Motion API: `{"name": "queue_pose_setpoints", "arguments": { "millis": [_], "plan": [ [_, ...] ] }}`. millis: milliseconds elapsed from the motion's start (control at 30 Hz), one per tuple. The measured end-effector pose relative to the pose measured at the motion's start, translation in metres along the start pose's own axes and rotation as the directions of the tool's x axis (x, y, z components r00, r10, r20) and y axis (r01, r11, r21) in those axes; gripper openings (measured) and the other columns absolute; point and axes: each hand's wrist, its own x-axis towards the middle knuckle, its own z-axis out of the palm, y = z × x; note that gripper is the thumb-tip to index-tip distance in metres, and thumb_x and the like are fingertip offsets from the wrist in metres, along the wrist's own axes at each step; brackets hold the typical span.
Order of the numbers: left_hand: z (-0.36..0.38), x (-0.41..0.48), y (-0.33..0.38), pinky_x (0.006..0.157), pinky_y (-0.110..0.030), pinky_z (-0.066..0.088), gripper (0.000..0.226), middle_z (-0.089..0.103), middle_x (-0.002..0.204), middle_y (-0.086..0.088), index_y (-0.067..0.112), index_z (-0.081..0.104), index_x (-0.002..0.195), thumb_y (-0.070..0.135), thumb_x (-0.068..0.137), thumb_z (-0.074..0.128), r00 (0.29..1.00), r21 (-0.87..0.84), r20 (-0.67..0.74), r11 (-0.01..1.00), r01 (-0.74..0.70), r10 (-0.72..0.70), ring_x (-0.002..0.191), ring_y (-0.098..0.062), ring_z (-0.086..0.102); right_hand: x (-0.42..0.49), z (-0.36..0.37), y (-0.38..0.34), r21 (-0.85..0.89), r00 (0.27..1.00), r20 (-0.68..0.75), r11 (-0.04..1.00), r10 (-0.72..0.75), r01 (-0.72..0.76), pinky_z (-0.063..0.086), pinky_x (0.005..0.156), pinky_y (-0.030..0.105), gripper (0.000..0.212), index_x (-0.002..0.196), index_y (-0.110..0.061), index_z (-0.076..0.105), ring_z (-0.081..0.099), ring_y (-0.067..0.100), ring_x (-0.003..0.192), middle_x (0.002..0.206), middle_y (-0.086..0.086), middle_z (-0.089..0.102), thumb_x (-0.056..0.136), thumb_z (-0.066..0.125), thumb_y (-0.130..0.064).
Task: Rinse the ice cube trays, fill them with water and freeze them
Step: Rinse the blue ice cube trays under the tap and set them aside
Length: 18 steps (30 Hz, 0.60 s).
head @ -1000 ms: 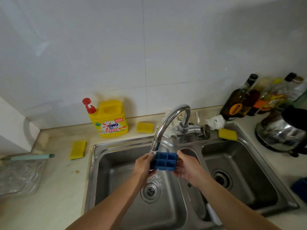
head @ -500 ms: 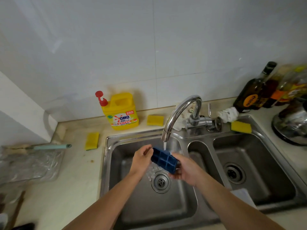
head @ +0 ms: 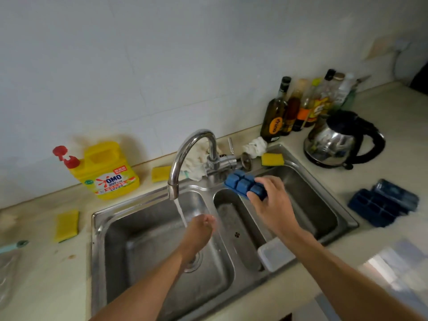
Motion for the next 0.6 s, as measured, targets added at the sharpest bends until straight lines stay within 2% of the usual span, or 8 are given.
{"name": "queue_pose_setpoints", "arguments": {
  "millis": [133,233,300,367,433,500,533,600],
  "plan": [
    [0.031,0.006,0.031,0.087,-0.048,0.055,0.023,0.072,0.095,-0.021,-0.002,0.070,0.100,0.016,0.103,0.055,0.999,-0.008,0.010,0.999,-0.034,0.034,0.090,-0.035,0.068,0.020,-0.066,0.011,0.073,0.969,-0.220,0.988,-0.116,0.135,0.038,0.089,0.002,0.038,0.129,-0.020,0.054,0.046,0.002,0.111,0.128,-0.007,0.045,0.096,0.063,-0.036],
    [0.056,0.009,0.052,0.082,-0.042,0.055,0.022,0.072,0.096,-0.024,-0.002,0.071,0.098,0.014,0.102,0.056,0.999,-0.002,-0.038,1.000,-0.023,0.023,0.090,-0.035,0.069,0.026,-0.096,0.041,0.096,0.938,-0.314,0.977,-0.149,0.188,0.043,0.090,0.005,0.040,0.132,-0.025,0.050,0.048,-0.001,0.111,0.125,-0.019,0.040,0.097,0.058,-0.044],
    [0.075,0.009,0.068,0.073,-0.036,0.047,0.019,0.068,0.086,-0.020,0.001,0.069,0.092,0.008,0.100,0.053,0.998,0.043,-0.040,0.998,-0.041,0.042,0.082,-0.026,0.063,0.022,-0.099,0.081,0.026,0.965,-0.249,0.996,-0.080,0.090,0.047,0.093,0.020,0.041,0.134,-0.024,0.049,0.050,0.009,0.115,0.131,-0.011,0.044,0.098,0.059,-0.042],
    [0.095,0.009,0.082,0.072,-0.033,0.049,0.019,0.072,0.088,-0.012,0.005,0.070,0.092,0.012,0.100,0.054,0.997,0.110,-0.053,0.993,-0.053,0.059,0.082,-0.024,0.068,0.003,-0.095,0.133,-0.163,0.992,-0.024,0.978,0.127,-0.129,0.046,0.101,0.035,0.044,0.137,-0.020,0.051,0.049,0.022,0.122,0.136,0.003,0.048,0.099,0.060,-0.038],
    [0.114,0.005,0.093,0.069,-0.022,0.052,0.018,0.076,0.088,-0.005,0.013,0.073,0.093,0.019,0.099,0.057,0.993,0.134,-0.096,0.990,-0.047,0.061,0.080,-0.014,0.071,-0.024,-0.094,0.175,-0.305,0.934,0.194,0.923,0.301,-0.234,0.040,0.107,0.039,0.046,0.141,-0.017,0.051,0.044,0.028,0.128,0.140,0.009,0.049,0.100,0.058,-0.037],
    [0.133,0.002,0.101,0.060,-0.008,0.046,0.019,0.074,0.080,0.007,0.025,0.071,0.085,0.024,0.098,0.058,0.986,0.163,-0.146,0.985,-0.052,0.077,0.073,-0.002,0.068,-0.032,-0.102,0.194,-0.244,0.932,0.205,0.938,0.299,-0.247,0.041,0.106,0.039,0.045,0.140,-0.017,0.052,0.045,0.027,0.126,0.139,0.008,0.050,0.100,0.059,-0.036],
    [0.142,0.002,0.104,0.062,-0.011,0.049,0.019,0.073,0.079,0.008,0.027,0.069,0.083,0.026,0.099,0.058,0.985,0.170,-0.163,0.985,-0.035,0.063,0.074,-0.005,0.070,-0.029,-0.109,0.194,-0.178,0.954,0.164,0.959,0.251,-0.222,0.042,0.105,0.039,0.044,0.138,-0.017,0.054,0.046,0.027,0.125,0.137,0.008,0.052,0.099,0.060,-0.036],
    [0.157,0.001,0.110,0.072,-0.029,0.057,0.019,0.075,0.084,-0.002,0.022,0.069,0.086,0.026,0.100,0.056,0.984,0.172,-0.175,0.985,0.008,0.023,0.081,-0.021,0.073,-0.012,-0.124,0.183,-0.043,0.996,0.011,0.996,0.084,-0.083,0.046,0.101,0.037,0.043,0.134,-0.017,0.055,0.049,0.024,0.120,0.133,0.005,0.053,0.097,0.062,-0.037]
  ]
}}
